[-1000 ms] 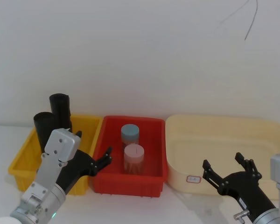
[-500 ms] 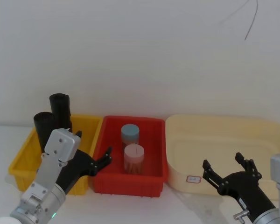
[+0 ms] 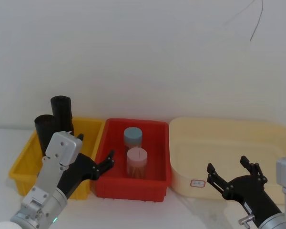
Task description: Pick up the garbage bag with the one hand and transfer it to the other hand.
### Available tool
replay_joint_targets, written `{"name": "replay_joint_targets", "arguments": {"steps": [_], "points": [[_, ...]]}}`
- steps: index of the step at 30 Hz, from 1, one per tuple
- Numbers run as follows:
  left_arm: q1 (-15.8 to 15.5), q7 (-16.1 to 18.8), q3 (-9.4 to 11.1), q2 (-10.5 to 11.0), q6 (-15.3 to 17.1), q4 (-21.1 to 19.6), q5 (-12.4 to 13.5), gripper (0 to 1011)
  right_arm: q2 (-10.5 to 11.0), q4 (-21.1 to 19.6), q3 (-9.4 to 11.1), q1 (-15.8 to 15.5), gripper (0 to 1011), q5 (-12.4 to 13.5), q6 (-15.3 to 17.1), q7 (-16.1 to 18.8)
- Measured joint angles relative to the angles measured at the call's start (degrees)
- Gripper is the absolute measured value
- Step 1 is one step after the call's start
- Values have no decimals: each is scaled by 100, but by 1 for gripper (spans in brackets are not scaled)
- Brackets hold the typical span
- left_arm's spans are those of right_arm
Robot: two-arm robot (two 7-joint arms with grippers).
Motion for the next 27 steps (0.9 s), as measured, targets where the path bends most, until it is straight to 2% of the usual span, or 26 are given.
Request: {"name": "replay_joint_targets", "arguments": {"steps": [27], "points": [[0,0,0,0,0,0,0,1001,-2,46,-6,45,1000,5,-15,54]]}}
